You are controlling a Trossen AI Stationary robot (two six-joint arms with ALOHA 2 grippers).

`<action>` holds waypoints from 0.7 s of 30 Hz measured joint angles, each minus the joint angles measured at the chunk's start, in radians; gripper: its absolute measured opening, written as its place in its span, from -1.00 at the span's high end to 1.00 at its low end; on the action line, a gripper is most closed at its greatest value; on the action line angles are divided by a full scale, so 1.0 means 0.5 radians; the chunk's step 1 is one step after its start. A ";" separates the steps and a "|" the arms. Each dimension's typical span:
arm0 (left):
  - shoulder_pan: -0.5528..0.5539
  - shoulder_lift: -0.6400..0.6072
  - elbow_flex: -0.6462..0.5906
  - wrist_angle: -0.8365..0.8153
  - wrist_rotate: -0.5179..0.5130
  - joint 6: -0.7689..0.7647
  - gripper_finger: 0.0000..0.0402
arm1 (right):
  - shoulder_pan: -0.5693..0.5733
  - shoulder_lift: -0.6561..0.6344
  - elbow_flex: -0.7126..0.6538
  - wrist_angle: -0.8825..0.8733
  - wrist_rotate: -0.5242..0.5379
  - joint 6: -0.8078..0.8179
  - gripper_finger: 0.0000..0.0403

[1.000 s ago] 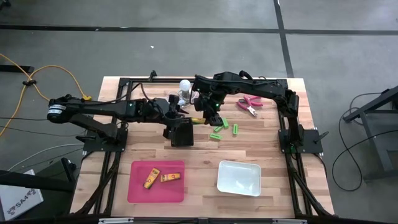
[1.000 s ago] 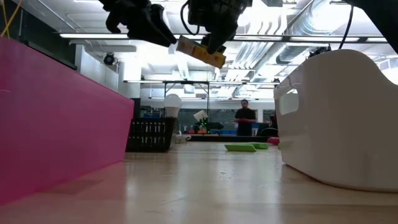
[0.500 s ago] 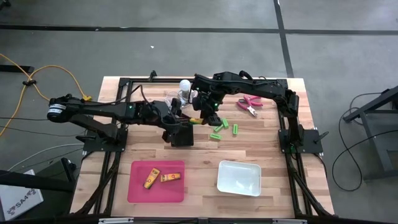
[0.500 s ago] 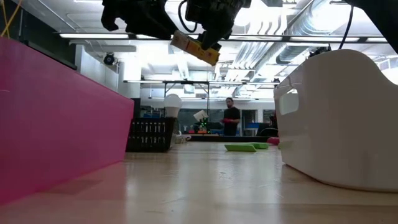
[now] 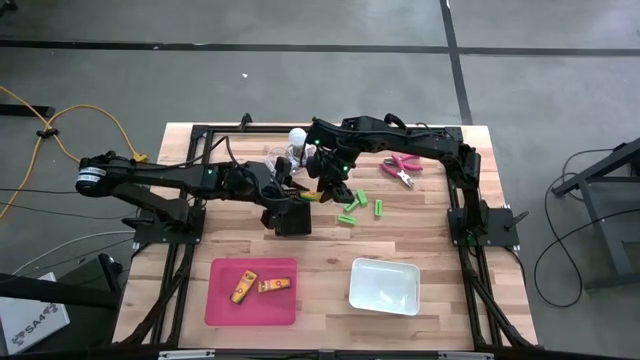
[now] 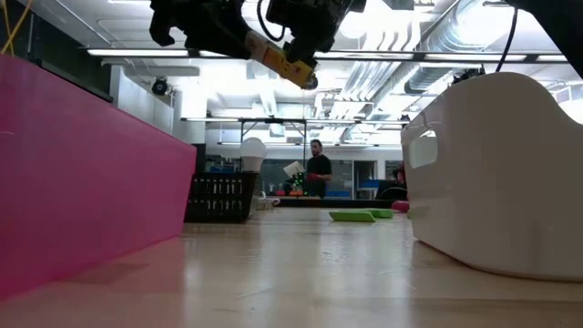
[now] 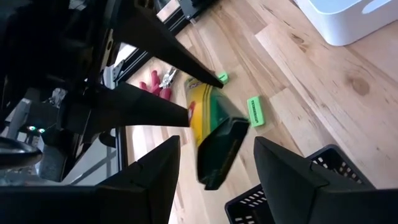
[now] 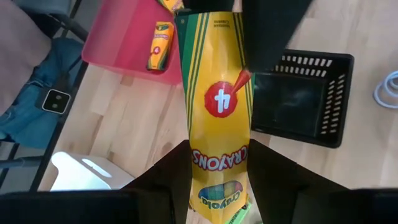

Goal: Pick & Place School Supplies
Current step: Put the yellow crayon box into the pink bin

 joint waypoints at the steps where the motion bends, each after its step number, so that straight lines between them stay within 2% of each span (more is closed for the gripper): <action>1: 0.000 0.000 0.000 0.000 -0.001 -0.001 0.02 | 0.003 0.000 0.000 0.003 -0.001 0.000 0.33; 21: 0.000 0.000 0.000 0.042 -0.012 -0.045 0.02 | 0.026 0.000 0.000 0.031 -0.004 -0.005 0.33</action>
